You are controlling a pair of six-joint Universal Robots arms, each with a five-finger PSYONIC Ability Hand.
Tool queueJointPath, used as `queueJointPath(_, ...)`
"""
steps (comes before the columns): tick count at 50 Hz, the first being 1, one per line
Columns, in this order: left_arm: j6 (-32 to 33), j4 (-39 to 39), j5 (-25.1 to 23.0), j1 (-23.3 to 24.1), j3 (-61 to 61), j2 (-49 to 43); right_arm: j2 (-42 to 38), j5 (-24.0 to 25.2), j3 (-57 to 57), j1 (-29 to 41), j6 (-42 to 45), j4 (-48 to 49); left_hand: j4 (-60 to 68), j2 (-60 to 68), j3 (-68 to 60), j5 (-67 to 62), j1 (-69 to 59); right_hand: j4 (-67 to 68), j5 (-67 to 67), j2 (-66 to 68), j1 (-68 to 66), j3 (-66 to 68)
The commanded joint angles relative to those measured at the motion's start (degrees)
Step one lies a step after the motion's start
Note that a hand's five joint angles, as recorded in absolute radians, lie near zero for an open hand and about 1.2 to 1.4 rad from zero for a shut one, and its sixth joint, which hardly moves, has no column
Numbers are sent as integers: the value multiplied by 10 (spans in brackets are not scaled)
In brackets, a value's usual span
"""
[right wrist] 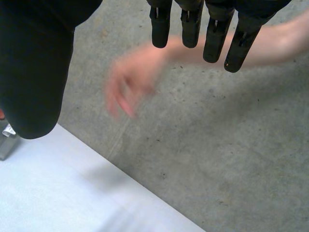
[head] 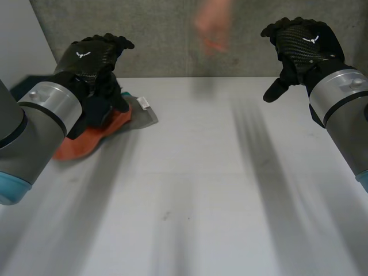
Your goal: Fold the laundry.
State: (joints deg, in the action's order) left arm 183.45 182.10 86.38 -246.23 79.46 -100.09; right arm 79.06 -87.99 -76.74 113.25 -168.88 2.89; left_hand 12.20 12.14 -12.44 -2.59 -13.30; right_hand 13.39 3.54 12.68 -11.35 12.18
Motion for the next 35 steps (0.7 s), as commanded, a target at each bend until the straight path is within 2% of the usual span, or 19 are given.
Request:
queueJointPath(1,21,-6,-4,-12,0,23,2,16,5,-2,25,-37,-20,-19,22,24,31,-34,-35,-27,13,-22)
queueJointPath(7,80,-17,-8,-42,7,55,-8,67,12,-3,104,-107,-21,-21,24,25,33,-34,-35,-27,13,-22)
queueJointPath(17,191,-9,-10,-72,25,27,-22,73,11,-3,148,-125,-21,-21,24,25,33,-34,-35,-27,13,-22)
queueJointPath(24,293,43,-10,-126,1,-84,-23,79,8,-2,148,-124,-21,-21,24,25,33,-34,-35,-27,13,-22)
queueJointPath(29,361,148,-8,-171,-46,-188,-29,80,7,-2,149,-124,-21,-21,24,25,33,-34,-35,-27,13,-22)
queueJointPath(35,407,246,-10,-210,-115,-301,-30,80,4,-2,150,-124,-13,-12,16,17,24,-34,-35,-27,13,-22)
